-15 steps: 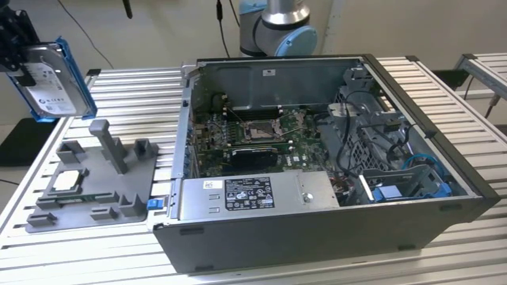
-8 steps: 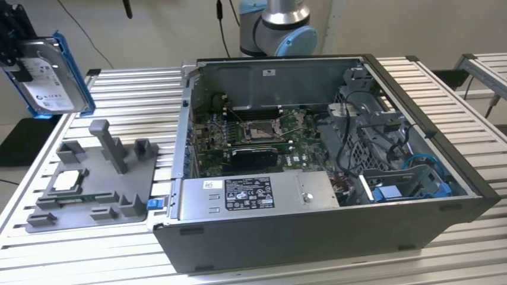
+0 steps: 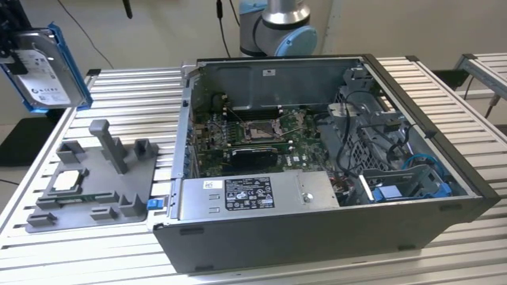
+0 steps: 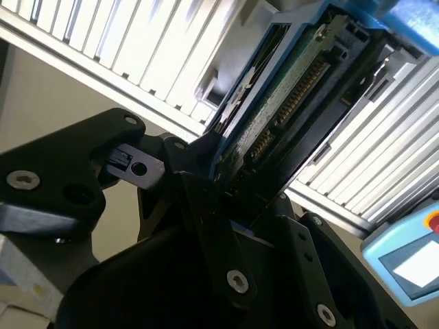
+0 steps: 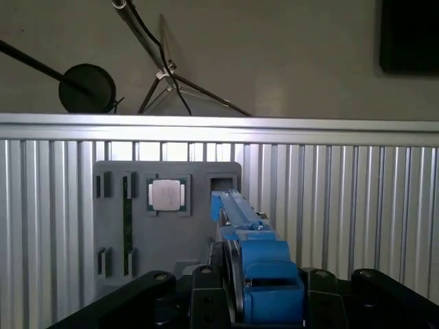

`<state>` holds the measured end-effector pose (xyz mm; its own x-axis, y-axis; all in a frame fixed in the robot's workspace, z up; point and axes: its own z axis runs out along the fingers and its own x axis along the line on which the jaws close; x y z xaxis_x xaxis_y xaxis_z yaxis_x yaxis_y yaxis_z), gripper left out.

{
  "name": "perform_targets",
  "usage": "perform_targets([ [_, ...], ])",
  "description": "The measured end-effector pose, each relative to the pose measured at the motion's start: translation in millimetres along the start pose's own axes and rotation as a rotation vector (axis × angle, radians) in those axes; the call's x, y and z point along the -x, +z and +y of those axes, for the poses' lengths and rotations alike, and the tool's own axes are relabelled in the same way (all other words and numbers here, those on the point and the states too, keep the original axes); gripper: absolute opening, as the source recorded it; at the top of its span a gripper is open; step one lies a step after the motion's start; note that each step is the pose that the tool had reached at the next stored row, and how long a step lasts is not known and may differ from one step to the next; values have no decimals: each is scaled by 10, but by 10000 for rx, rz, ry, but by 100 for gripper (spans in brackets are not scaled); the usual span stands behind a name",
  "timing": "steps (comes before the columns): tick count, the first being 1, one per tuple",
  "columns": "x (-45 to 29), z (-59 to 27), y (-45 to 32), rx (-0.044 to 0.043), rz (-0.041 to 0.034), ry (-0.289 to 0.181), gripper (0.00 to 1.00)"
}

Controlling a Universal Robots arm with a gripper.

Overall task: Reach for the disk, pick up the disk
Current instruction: 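Pick up the disk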

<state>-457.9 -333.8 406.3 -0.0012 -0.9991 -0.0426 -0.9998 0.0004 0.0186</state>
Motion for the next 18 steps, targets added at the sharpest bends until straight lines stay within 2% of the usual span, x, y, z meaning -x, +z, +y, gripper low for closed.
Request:
perform_targets([
  [9, 8, 3, -201, 1, 0, -1, 0],
  [18, 16, 7, -371, 0, 0, 0, 0],
])
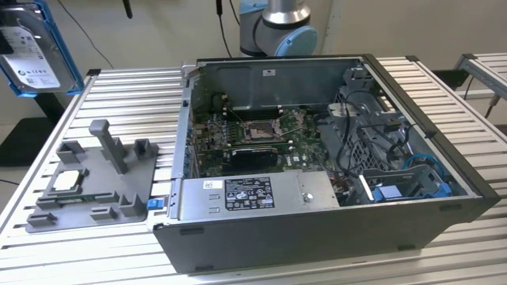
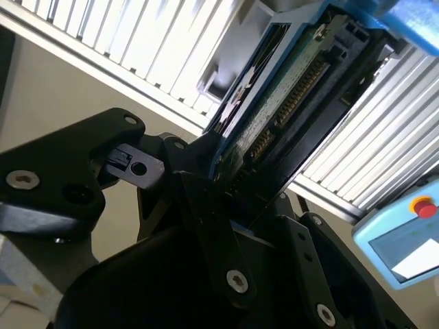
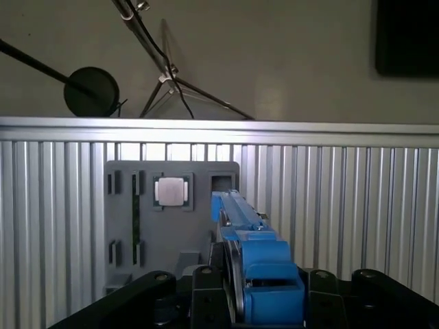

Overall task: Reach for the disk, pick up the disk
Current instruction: 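Pick up the disk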

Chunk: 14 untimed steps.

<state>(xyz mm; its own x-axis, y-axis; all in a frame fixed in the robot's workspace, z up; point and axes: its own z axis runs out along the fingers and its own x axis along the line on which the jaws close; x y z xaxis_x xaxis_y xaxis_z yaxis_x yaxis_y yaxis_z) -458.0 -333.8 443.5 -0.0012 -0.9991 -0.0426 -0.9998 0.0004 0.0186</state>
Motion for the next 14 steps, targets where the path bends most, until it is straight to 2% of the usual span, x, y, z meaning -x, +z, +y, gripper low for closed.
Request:
perform_targets([
  [14, 10, 5, -230, 1, 0, 0, 0],
])
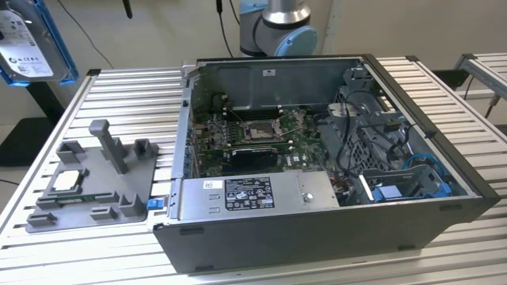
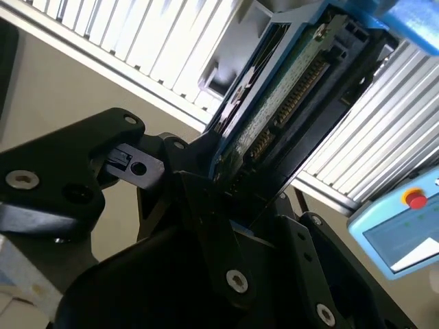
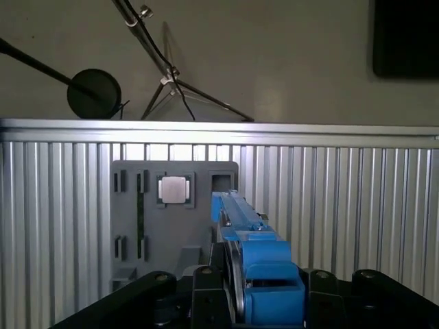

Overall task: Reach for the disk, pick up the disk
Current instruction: 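Pick up the disk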

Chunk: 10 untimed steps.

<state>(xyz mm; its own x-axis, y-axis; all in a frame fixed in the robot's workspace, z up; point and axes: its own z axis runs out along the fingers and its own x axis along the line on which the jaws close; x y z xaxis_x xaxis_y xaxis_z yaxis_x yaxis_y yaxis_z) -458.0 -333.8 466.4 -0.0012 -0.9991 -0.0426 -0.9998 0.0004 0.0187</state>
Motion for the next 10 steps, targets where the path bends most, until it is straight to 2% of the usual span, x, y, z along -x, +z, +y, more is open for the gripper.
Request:
perform_targets([
  [10, 6, 3, -149, 0, 0, 0, 0],
])
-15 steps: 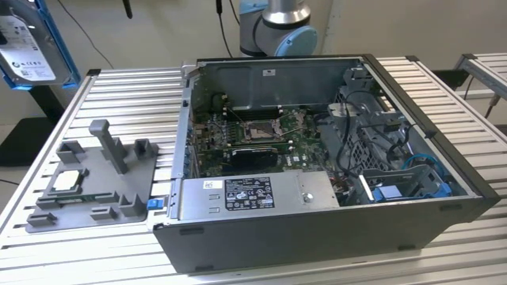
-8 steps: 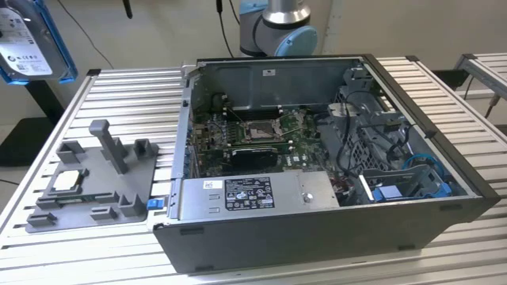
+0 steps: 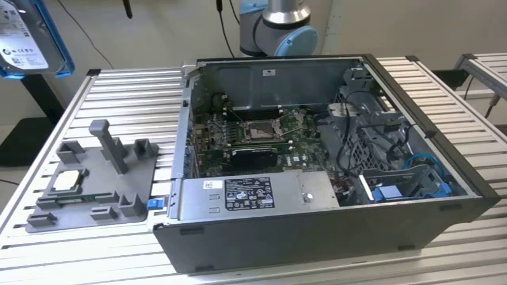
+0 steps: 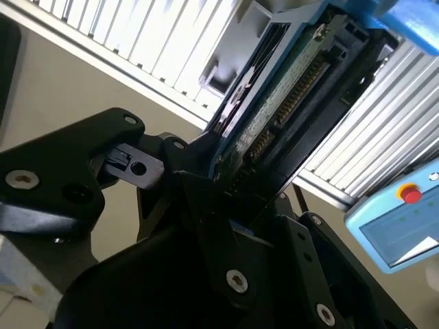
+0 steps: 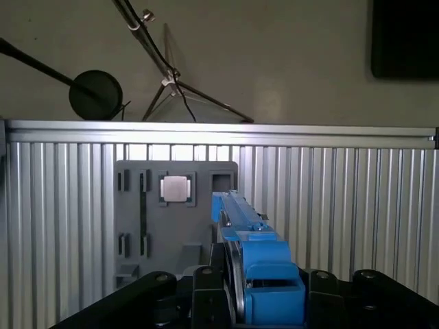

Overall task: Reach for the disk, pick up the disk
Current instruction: 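Pick up the disk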

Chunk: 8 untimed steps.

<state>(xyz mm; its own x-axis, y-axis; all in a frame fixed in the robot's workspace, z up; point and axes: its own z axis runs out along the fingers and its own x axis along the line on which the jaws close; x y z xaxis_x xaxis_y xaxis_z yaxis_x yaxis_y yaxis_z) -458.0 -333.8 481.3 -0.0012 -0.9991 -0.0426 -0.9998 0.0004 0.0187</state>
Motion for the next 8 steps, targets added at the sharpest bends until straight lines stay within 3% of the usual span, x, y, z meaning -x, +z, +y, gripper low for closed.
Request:
perform_targets([
  [8, 4, 2, -102, 0, 1, 0, 0],
])
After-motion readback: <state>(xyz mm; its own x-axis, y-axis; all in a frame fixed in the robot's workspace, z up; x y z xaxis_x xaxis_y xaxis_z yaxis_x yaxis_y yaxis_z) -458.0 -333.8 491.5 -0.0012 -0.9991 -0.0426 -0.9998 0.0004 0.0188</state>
